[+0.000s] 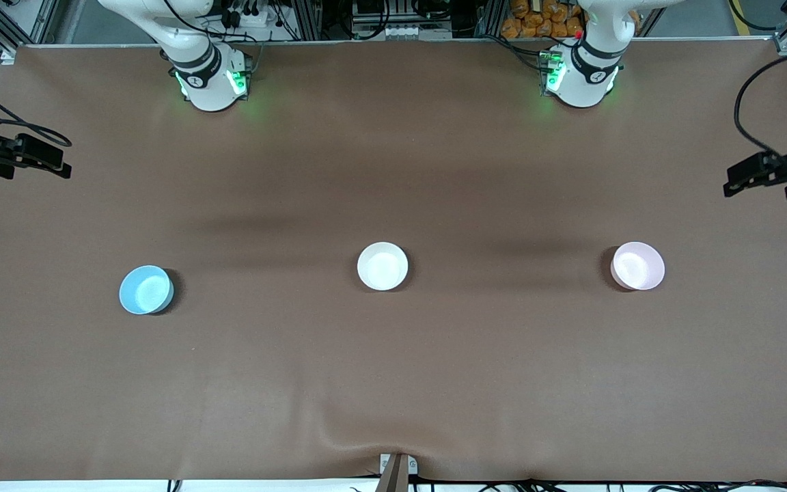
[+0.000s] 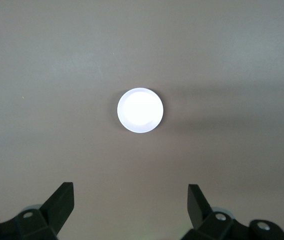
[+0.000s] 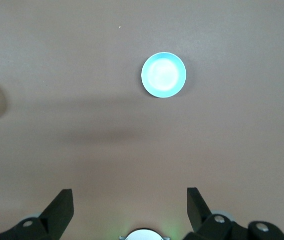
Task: Stack pink and blue bowls on white bowl
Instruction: 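Move the left gripper to the pink bowl while the right gripper approaches the blue bowl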
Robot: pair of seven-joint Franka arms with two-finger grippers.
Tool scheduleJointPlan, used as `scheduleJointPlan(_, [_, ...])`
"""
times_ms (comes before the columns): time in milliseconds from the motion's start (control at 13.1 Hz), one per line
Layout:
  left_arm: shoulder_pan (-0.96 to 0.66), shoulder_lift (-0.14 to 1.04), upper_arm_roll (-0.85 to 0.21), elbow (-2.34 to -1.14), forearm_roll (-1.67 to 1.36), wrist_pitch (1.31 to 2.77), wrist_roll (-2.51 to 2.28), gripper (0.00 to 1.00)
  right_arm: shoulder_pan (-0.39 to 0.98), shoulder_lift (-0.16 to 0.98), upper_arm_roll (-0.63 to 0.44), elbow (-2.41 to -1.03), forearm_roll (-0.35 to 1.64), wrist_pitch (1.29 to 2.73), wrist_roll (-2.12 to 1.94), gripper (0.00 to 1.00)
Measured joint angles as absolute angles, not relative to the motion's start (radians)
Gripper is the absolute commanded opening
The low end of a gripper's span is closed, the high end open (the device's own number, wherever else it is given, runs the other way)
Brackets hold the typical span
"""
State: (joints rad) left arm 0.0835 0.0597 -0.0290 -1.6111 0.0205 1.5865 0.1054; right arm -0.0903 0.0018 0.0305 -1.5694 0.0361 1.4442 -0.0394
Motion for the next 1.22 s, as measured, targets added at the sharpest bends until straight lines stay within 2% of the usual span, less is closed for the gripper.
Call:
scheduleJointPlan(306, [0.136,0.165,-0.025,-1.612,0.025,1.612,0.135,1.0,-0.09,0.002,0.03,-1.57,0.036,1.444,-0.039,1.0])
scheduleJointPlan(612, [0.231,0.329,-0.023,-1.615,0.026,1.725,0.213,1.0,-0.09,0.004,0.03,-1.572,0.036,1.444,-0.039,1.0])
scheduleJointPlan(842, [0.245,0.426,-0.027,-1.617,0.026,1.788,0.225,1.0,-0.09,0.004,0.03,-1.577,0.036,1.444,-0.039,1.0])
scheduleJointPlan(1071, [0.239,0.464,-0.032,-1.699,0.026,1.94,0.225,1.0,-0.09,0.004,0.03,-1.581,0.036,1.446,-0.039,1.0])
scheduleJointPlan(1224, [0.238,0.468,-0.032,-1.778,0.026,2.046,0.224,0.94,-0.09,0.007,0.03,-1.582,0.036,1.447,-0.039,1.0])
